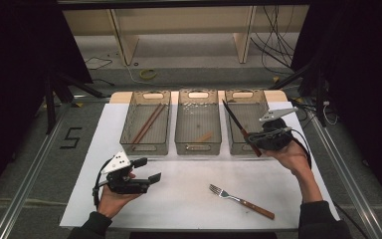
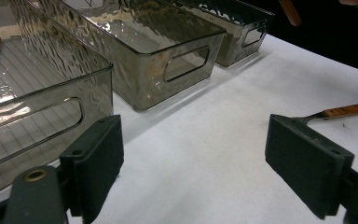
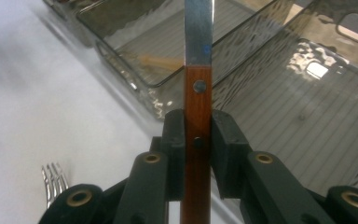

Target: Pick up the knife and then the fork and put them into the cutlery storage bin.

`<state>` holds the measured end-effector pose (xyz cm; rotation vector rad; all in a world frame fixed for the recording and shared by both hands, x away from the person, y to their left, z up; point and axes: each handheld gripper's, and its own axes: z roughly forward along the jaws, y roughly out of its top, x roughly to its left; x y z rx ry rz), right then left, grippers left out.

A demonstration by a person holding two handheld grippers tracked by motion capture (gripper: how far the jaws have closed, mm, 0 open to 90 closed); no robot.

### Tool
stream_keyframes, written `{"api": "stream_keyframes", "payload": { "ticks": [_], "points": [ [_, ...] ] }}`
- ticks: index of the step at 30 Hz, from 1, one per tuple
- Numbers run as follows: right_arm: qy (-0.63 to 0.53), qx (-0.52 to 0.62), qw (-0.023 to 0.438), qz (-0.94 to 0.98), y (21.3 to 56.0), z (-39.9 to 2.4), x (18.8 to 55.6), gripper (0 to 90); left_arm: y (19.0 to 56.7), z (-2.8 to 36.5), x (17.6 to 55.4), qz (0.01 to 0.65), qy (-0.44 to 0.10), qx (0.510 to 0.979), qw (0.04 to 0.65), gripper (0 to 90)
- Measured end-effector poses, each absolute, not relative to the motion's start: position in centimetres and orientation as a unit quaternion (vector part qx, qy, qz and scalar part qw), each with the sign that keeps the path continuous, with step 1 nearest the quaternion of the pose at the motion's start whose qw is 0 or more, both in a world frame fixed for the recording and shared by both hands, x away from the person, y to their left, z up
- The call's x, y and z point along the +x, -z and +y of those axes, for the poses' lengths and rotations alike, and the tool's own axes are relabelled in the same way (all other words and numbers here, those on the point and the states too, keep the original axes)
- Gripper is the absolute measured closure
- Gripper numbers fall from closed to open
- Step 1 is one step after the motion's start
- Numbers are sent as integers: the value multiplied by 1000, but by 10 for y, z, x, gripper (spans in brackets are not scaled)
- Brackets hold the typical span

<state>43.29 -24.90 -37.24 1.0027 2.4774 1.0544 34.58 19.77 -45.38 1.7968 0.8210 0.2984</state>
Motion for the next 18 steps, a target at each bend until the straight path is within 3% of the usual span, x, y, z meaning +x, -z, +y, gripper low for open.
{"api": "stream_keyframes", "payload": {
  "ticks": [18],
  "points": [
    [-354, 412, 145, 827, 369, -250, 473, 773, 453, 199, 346, 345, -130, 754, 543, 189]
  ]
}}
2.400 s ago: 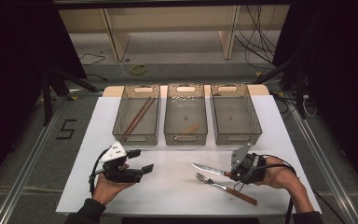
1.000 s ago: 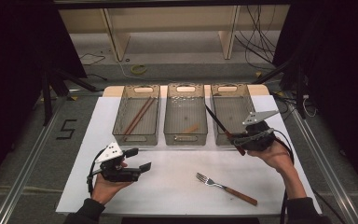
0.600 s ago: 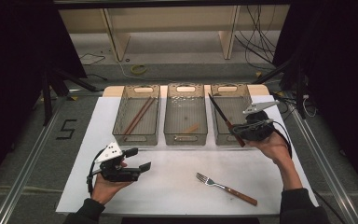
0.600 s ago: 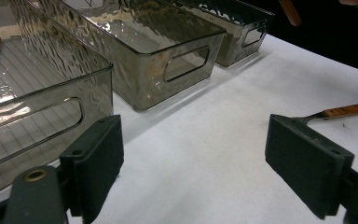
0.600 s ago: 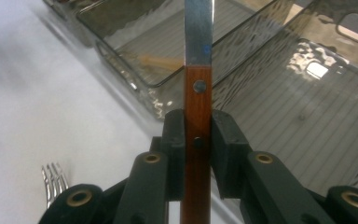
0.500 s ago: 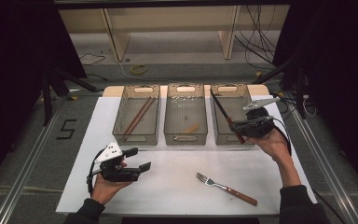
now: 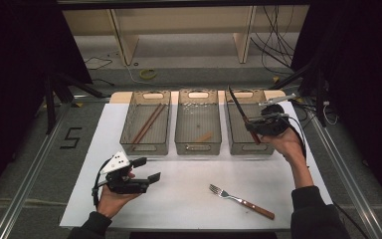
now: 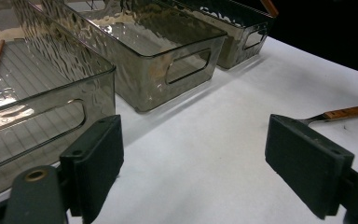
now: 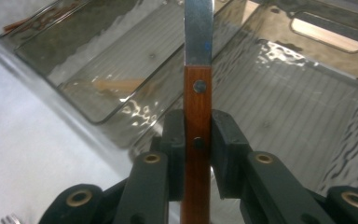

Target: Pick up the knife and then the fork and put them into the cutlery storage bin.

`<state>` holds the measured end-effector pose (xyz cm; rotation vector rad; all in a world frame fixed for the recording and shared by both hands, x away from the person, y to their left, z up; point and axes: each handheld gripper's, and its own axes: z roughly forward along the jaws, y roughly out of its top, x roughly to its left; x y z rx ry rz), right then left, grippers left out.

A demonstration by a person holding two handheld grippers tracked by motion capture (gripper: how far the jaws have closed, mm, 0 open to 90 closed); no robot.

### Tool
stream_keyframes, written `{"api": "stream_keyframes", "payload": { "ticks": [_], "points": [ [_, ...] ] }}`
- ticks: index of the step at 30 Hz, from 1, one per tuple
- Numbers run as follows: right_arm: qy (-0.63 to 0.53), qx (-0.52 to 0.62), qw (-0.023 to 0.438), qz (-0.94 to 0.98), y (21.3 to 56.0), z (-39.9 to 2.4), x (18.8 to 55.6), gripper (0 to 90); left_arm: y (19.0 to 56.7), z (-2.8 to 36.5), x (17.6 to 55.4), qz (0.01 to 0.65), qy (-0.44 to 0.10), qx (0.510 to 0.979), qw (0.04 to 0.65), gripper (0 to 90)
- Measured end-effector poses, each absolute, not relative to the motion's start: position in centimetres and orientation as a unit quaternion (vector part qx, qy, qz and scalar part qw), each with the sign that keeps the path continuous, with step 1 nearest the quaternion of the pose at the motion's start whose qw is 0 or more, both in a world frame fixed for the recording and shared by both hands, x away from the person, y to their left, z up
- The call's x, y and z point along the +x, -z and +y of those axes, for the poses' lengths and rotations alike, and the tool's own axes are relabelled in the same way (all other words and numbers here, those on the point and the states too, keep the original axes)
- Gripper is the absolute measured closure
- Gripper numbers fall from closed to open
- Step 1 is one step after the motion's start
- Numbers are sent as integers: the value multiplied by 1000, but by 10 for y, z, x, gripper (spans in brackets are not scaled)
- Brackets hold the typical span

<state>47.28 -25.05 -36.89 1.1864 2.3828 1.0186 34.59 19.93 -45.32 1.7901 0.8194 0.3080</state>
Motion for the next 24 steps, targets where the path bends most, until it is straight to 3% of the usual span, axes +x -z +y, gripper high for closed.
{"api": "stream_keyframes", "payload": {
  "ticks": [24],
  "points": [
    [-327, 468, 148, 807, 378, -249, 502, 773, 453, 200, 346, 346, -131, 752, 545, 189]
  ]
}}
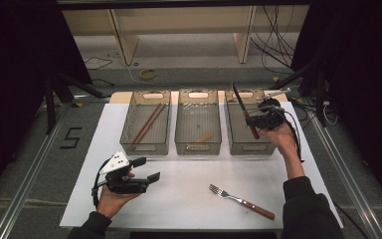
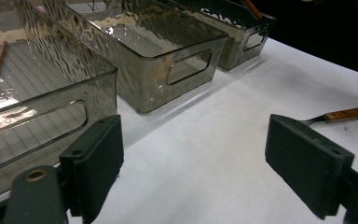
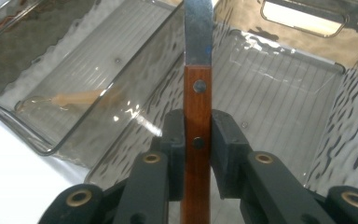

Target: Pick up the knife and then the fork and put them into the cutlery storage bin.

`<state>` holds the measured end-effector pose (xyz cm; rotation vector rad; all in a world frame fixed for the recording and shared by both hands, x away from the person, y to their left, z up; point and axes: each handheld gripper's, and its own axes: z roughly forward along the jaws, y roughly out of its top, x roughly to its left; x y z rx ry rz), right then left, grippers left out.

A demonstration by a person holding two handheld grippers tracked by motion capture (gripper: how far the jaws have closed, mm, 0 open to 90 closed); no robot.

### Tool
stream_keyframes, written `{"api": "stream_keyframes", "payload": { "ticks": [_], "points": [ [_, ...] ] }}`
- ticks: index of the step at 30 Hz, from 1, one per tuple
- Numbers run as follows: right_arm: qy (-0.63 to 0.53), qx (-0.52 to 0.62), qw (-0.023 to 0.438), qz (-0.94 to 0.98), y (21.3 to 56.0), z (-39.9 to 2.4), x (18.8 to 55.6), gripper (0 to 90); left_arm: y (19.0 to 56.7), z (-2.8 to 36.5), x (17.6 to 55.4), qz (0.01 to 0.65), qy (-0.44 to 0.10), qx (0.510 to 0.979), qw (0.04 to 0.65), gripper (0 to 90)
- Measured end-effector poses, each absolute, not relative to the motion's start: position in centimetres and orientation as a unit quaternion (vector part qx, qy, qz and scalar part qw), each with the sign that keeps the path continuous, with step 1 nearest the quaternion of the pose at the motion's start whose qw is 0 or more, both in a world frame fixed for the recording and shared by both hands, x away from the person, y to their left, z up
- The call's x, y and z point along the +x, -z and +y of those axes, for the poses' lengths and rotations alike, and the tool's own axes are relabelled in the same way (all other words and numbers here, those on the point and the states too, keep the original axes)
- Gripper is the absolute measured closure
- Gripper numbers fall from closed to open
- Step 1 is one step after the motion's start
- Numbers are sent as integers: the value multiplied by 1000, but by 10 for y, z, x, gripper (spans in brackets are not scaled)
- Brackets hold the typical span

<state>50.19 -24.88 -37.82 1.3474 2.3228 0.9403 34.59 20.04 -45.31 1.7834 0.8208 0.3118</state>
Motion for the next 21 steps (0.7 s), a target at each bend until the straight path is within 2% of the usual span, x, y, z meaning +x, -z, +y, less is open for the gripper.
{"api": "stream_keyframes", "payload": {
  "ticks": [21],
  "points": [
    [-304, 501, 129, 800, 395, -246, 514, 772, 453, 200, 346, 346, -132, 752, 545, 188]
  ]
}}
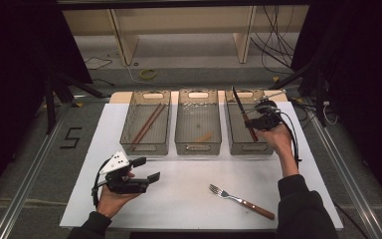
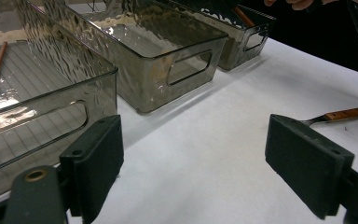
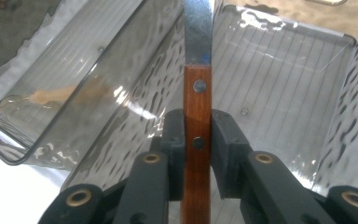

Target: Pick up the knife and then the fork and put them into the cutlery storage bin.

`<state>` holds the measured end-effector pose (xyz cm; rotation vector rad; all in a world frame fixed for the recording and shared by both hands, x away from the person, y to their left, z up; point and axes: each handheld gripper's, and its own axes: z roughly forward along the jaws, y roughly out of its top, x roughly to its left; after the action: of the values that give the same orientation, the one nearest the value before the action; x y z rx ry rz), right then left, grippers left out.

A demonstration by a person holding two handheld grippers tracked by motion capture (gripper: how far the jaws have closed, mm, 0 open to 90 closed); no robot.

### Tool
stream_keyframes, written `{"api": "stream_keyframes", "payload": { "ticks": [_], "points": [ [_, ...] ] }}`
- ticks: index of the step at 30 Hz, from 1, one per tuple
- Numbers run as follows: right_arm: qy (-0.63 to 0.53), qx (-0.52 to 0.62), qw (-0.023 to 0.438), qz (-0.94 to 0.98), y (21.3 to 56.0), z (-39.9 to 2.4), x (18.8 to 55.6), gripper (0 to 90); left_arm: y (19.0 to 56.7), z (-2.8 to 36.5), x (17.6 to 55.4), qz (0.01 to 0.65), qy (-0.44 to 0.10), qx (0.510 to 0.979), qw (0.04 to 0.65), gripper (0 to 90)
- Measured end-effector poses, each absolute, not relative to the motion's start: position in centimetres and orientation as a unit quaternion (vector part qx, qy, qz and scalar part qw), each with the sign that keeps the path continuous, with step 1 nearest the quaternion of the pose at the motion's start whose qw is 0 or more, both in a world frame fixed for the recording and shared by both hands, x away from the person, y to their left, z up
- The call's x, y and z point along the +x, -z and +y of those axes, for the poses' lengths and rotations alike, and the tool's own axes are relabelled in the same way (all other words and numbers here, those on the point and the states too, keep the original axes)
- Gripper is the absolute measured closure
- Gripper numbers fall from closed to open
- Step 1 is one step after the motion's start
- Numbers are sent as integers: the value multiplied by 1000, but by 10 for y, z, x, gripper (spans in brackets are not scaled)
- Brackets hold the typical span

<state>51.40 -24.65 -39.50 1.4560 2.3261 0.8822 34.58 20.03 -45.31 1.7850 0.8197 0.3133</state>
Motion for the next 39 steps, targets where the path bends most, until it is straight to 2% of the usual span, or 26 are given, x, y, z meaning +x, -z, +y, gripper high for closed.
{"api": "stream_keyframes", "payload": {
  "ticks": [15, 17, 19, 20, 25, 32, 39],
  "points": [
    [-273, 517, 121, 802, 407, -244, 517, 753, 453, 200, 346, 346, -132, 752, 545, 188],
    [-262, 522, 117, 803, 409, -244, 518, 661, 453, 200, 346, 346, -132, 752, 545, 188],
    [-273, 522, 121, 799, 407, -245, 517, 615, 453, 200, 346, 346, -133, 752, 545, 188],
    [-278, 523, 120, 797, 405, -245, 517, 555, 453, 201, 346, 346, -132, 752, 545, 188],
    [-287, 520, 125, 795, 398, -246, 513, 444, 453, 200, 345, 346, -132, 752, 545, 187],
    [-313, 487, 115, 807, 391, -244, 496, 353, 453, 200, 346, 346, -133, 753, 544, 187],
    [-335, 439, 112, 826, 381, -239, 465, 321, 453, 201, 346, 347, -131, 751, 545, 186]
  ]
}}
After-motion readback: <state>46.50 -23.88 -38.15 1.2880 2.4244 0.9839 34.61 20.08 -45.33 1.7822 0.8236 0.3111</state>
